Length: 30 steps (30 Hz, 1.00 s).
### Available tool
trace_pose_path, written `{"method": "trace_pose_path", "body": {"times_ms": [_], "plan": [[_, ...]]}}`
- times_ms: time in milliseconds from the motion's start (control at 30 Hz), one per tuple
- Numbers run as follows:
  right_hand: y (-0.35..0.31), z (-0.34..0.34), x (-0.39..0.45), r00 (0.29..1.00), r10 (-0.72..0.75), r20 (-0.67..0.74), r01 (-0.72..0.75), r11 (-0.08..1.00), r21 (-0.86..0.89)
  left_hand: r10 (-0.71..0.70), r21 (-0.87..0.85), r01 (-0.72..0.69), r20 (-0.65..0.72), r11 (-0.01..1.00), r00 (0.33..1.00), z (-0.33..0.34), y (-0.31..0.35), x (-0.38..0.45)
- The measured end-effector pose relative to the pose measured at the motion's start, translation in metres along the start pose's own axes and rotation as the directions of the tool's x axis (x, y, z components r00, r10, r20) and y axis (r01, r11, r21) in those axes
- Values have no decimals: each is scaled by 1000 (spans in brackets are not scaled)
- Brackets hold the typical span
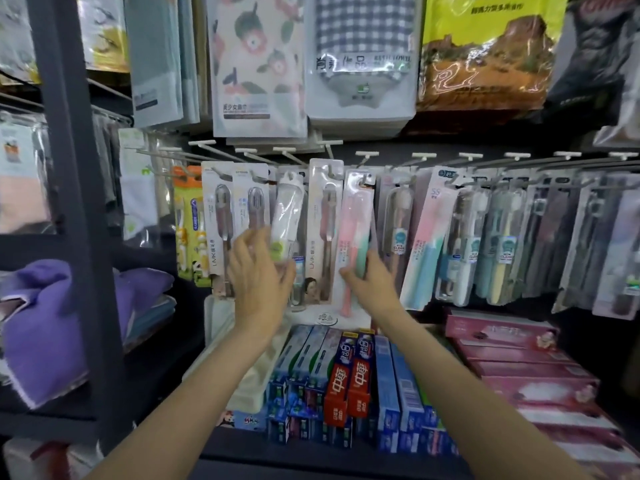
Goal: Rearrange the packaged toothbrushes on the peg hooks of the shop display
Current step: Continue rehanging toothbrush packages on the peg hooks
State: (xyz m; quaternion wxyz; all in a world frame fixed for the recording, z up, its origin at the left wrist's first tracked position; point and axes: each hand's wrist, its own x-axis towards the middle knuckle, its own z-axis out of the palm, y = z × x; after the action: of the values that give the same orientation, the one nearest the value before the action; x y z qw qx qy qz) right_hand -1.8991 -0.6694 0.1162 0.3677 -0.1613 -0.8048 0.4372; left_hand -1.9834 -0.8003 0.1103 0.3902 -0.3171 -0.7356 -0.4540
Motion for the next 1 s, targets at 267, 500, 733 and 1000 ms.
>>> {"method": "trace_pose_path", "body": {"times_ms": [267, 500, 733, 1000], "plan": [[19, 15, -6, 936, -267, -231, 208, 946, -250, 671, 347, -800, 435, 490, 600, 35, 34, 41], [27, -5, 34, 1000, -8, 4, 8, 988, -154, 657, 471, -837, 541, 279, 524, 41, 32, 51], [35, 8, 21, 998, -28, 56, 37, 985, -167, 462, 447, -881, 755, 156, 465, 37, 28, 52], [37, 8, 40, 981, 110, -160, -93, 990, 107, 396, 459, -873, 780, 164, 485, 34, 33, 53]]}}
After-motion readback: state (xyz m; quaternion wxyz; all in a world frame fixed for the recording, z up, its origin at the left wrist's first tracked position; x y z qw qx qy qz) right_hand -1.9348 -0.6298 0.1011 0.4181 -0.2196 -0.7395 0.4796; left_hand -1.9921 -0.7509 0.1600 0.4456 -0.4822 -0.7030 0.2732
